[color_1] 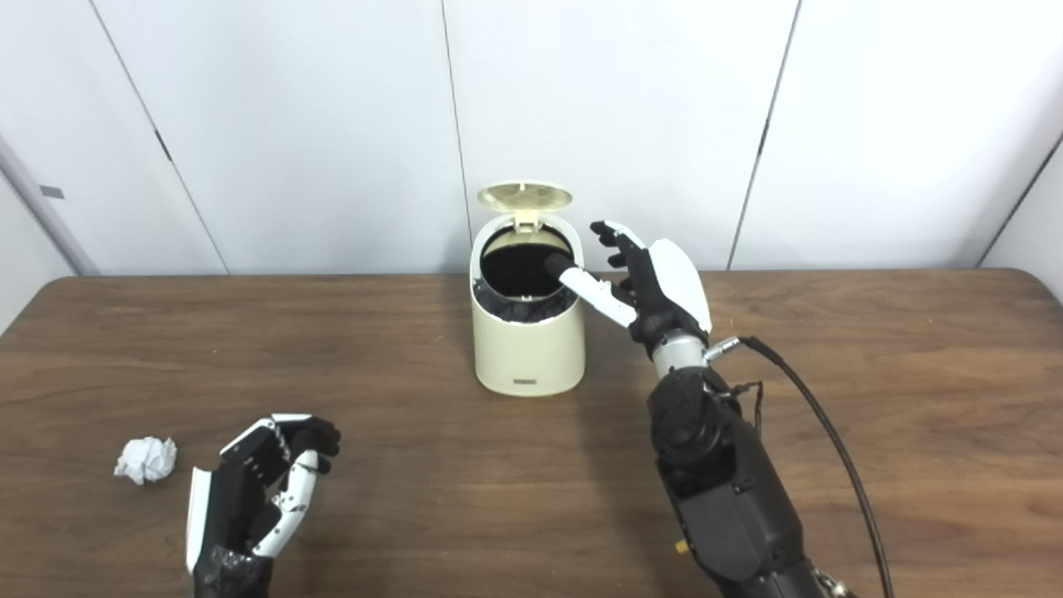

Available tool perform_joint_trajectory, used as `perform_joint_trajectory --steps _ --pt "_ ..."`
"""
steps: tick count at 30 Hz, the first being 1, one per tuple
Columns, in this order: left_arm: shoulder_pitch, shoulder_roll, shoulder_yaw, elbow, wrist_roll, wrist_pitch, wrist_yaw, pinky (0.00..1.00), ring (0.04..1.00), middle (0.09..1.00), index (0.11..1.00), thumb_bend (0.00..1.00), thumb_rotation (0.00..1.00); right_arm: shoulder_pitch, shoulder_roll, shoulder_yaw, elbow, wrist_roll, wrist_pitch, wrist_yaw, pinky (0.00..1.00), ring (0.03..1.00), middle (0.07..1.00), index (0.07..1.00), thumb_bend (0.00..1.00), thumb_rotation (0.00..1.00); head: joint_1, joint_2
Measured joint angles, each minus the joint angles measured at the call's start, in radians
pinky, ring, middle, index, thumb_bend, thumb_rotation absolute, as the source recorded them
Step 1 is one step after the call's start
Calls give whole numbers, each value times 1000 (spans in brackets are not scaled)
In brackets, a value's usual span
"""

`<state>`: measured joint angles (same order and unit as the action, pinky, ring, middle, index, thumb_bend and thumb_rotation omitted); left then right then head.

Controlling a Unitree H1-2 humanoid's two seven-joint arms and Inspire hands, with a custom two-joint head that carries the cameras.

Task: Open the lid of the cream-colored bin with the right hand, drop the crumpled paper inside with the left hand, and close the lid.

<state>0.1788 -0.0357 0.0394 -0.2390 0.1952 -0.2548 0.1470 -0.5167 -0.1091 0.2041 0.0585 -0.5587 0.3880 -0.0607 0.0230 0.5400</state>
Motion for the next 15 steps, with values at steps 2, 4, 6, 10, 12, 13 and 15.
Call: perform_joint_trajectory --steps 2,4,6,10,12,13,15 --pt "0 1 0 0 1 0 0 447 531 554 531 145 285 17 -5 -7 -40 17 -5 6 653 796 844 855 961 1000 0 0" --pt "0 3 1 0 0 0 0 447 531 554 532 147 287 37 -12 -11 -86 26 -7 15 660 796 840 853 939 1000 0 0" --pt "0 4 1 0 0 0 0 446 531 554 532 144 286 64 -18 -17 -147 38 -12 21 659 791 833 848 926 1000 0 0" --pt "0 4 0 0 -1 0 0 450 534 556 533 146 281 129 -26 -40 -234 76 -60 22 680 806 834 828 873 985 -1 -2" --pt "0 4 1 0 -2 0 0 450 534 556 531 144 283 171 -35 -50 -278 89 -87 24 697 817 835 830 763 992 -2 -2" --pt "0 4 2 0 -2 0 0 451 535 556 532 144 284 197 -43 -57 -304 100 -105 25 705 818 831 829 652 989 0 -3" --pt "-1 5 3 0 -4 0 0 452 536 557 533 144 285 247 -59 -76 -340 123 -154 24 704 805 816 817 426 967 -3 -3"
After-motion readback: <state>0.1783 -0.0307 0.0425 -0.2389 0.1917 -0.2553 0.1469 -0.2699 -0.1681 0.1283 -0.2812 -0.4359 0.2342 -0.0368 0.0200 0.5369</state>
